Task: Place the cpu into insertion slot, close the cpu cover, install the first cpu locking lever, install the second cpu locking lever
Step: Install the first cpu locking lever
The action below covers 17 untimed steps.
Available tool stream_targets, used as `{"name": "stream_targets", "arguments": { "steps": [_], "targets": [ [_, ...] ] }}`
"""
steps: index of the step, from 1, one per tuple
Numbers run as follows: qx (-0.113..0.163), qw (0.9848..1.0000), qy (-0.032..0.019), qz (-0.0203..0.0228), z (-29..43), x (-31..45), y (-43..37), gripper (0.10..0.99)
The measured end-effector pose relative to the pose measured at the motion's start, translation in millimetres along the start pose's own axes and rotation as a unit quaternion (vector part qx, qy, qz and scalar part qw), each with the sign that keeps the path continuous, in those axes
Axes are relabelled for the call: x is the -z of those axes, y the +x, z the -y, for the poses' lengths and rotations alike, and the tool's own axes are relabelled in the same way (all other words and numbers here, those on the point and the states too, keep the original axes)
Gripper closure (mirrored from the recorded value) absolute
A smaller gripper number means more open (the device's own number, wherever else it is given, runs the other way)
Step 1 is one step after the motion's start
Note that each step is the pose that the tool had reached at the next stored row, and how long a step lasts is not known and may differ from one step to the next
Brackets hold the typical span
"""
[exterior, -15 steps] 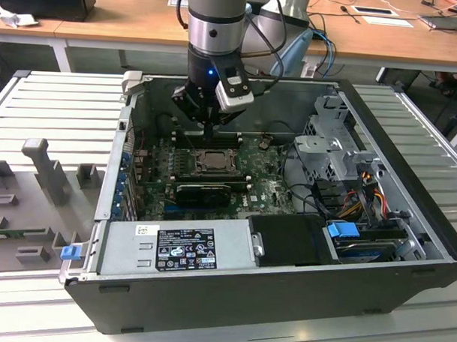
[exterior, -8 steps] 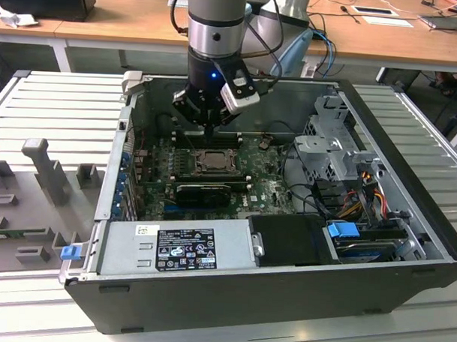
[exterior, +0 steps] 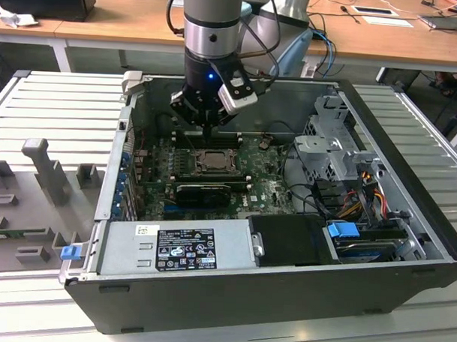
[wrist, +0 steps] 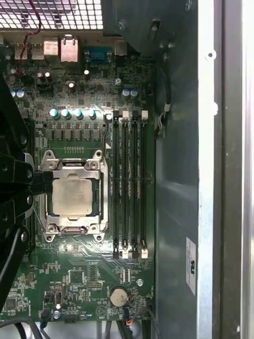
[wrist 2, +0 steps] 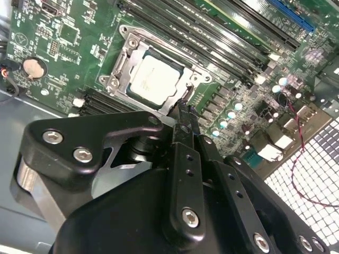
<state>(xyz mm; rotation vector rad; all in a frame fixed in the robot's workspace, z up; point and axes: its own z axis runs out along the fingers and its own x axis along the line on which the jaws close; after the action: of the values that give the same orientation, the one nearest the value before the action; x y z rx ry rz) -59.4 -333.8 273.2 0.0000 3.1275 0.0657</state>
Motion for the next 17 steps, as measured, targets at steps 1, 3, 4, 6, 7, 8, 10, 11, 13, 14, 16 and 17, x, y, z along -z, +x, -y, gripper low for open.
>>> {"name": "stream_targets", "arguments": {
  "steps": [1, 3, 4, 6, 7, 8, 10, 11, 13, 14, 16, 17],
  "targets": [
    [0.0, 1.0, -0.0001, 0.0, 0.0, 0.0, 1.5, 0.98],
    [0.001, 1.0, -0.0001, -0.0001, 0.0, 0.0, 5.3, 0.98],
    [0.002, 1.0, -0.0001, -0.0001, 0.0, 0.0, 6.6, 0.98],
    [0.002, 1.0, -0.0001, -0.0001, 0.0, 0.1, 8.2, 0.98],
    [0.002, 1.0, -0.0001, -0.0001, 0.0, 0.1, 10.2, 0.98],
    [0.003, 1.0, -0.0001, -0.0001, 0.0, 0.1, 12.0, 0.98],
    [0.003, 1.0, -0.0003, 0.0, 0.0, -0.3, 14.9, 0.98],
    [0.003, 1.0, -0.0004, 0.0006, 0.0, -1.2, 16.3, 0.98],
    [0.003, 1.0, -0.0007, 0.0006, 0.2, -3.1, 17.6, 0.98],
    [0.004, 1.0, -0.0009, 0.0005, 0.4, -3.9, 18.9, 0.98],
    [0.005, 1.0, -0.001, 0.0005, 0.4, -4.8, 21.7, 0.98],
    [0.006, 1.0, -0.0011, 0.0006, 0.4, -5.4, 23.9, 0.98]
  ]
}}
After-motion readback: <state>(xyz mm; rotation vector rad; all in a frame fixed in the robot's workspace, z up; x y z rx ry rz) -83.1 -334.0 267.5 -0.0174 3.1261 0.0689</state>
